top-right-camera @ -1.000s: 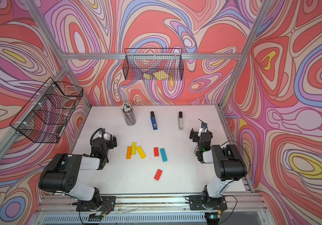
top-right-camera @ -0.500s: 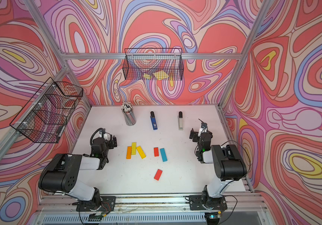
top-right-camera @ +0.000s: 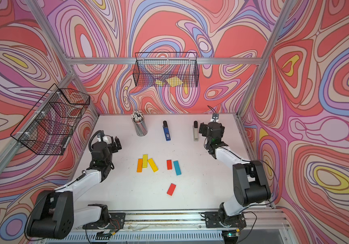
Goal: Assemble the letter p with building blocks
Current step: Pick up the building block from the center of the board.
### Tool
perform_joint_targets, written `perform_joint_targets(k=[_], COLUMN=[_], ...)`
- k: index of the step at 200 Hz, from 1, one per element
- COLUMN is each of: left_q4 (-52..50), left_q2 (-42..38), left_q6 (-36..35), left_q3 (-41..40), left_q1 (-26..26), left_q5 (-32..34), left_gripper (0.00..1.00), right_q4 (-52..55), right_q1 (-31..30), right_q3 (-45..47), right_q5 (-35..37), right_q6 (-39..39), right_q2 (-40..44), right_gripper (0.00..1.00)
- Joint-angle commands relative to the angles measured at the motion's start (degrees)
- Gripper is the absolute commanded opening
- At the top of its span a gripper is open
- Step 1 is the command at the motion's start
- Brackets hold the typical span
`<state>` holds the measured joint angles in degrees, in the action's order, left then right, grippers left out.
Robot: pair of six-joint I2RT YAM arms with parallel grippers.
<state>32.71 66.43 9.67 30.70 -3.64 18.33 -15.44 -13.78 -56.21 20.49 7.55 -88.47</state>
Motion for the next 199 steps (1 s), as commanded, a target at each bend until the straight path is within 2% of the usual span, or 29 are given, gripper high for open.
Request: perform_joint_targets(k=[1,12,23,39,48,69,79,97,125,159,199], left_q4=[-6.3,-9.0,-16.7,-28.6,-32.8,-37.9,-39.3,-39.1,-37.3,-37.2,-36.7], left_q2=[-6.8,-7.6,-5.9,-1.0,0.9,1.5,1.3,1.0,2.8,5.4,4.5], left_q6=[10.8,12.6,15.4,18.4,18.0,14.8,14.9,16.2,17.3,18.5,18.1], left_q3=[1.6,2.7,6.0,11.2,12.5,13.2,13.2,12.2,11.5,13.3,12.7], left_q1=[0.4,0.4,0.4,-0.3,-2.5,-10.4,-12.1,-12.3,-12.3,-12.3,-12.3], left_q5=[-5.9,-12.8,-16.7,-19.9,-17.6,-4.6,-2.0,-2.5,-3.8,-5.6,-5.2], left_gripper=[0.99,0.99,0.99,0.96,0.96,0.97,0.98,0.98,0.98,0.98,0.99], right_q4=[10.1,11.8,14.2,20.3,23.1,25.4,28.5,33.2,34.1,36.2,37.5], right_q1=[-9.5,-10.0,-9.6,-9.8,-10.3,-12.3,-12.6,-13.4,-13.8,-15.1,-18.6], right_q3=[0.3,0.1,-0.6,-3.1,-3.7,-1.7,-2.3,-3.3,-2.4,-5.5,-2.9], right_q5=[3.3,-2.6,-11.1,-15.7,-16.7,-13.6,-13.3,-12.6,-11.9,-16.2,-18.2], right_q6=[-0.7,4.7,4.4,7.2,8.4,9.5,10.0,10.0,9.4,9.3,11.4], right_q2=[2.2,2.5,1.0,-2.8,-4.4,-4.4,-5.0,-6.4,-8.5,-12.5,-10.2], right_gripper=[0.98,0.98,0.98,0.98,0.98,0.98,0.98,0.95,0.94,0.86,0.85])
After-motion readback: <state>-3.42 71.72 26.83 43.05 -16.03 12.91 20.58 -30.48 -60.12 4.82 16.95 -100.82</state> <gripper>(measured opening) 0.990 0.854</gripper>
